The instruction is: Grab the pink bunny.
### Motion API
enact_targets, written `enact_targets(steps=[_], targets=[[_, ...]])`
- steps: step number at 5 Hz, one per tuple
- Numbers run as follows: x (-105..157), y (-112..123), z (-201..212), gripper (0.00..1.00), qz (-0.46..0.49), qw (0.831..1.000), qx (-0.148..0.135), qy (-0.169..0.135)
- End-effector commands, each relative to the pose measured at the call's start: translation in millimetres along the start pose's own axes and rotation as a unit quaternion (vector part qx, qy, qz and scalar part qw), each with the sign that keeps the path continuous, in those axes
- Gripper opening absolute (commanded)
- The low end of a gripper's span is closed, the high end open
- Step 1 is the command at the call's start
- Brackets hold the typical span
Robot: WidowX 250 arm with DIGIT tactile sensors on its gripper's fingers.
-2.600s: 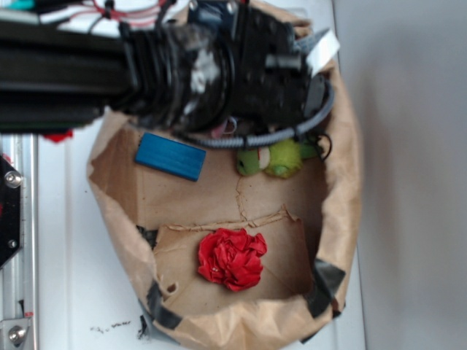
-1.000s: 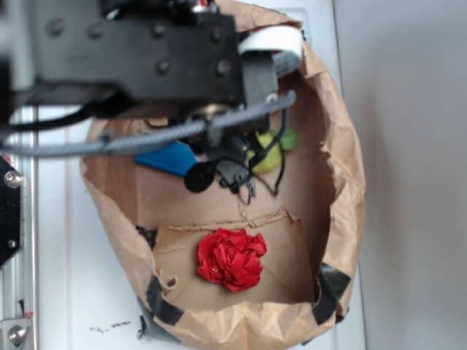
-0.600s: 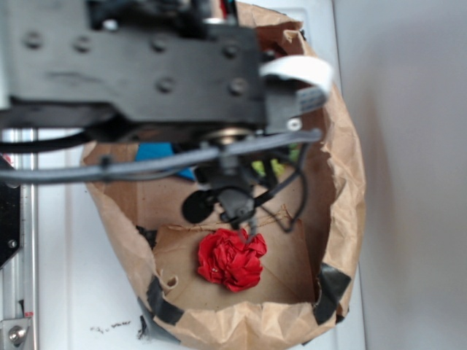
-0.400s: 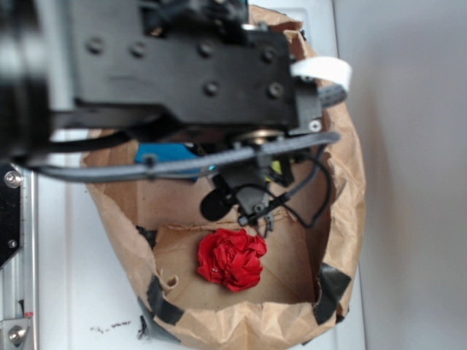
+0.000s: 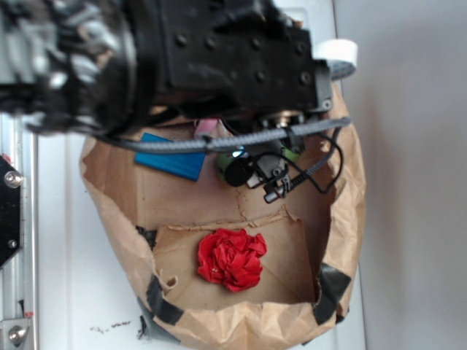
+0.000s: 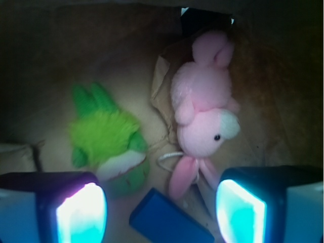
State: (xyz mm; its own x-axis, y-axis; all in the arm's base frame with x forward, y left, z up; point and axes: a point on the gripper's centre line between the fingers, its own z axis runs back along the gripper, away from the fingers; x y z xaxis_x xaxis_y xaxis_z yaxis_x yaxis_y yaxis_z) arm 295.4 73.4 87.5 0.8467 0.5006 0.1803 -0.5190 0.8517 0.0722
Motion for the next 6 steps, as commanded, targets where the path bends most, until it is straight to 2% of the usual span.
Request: enact_targets(steps=[1,2,3,4,6], targets=[[20.9,25.4,-6.3,1.00,0.021,0.999,0.002,-0.036],[28.2,37.0,-19.5,1.00,0.039,0.998,-0.001,-0.042],[36.2,46.5,-19.5,1.00,0.042,0.998,-0.027,-0.027],[43.4,54.6,-16.3,1.00,0.052,0.998,-0.038,-0.016],[52.4,75.3,-6.5,1.00,0.073,0.996,-0.043,-0.014]])
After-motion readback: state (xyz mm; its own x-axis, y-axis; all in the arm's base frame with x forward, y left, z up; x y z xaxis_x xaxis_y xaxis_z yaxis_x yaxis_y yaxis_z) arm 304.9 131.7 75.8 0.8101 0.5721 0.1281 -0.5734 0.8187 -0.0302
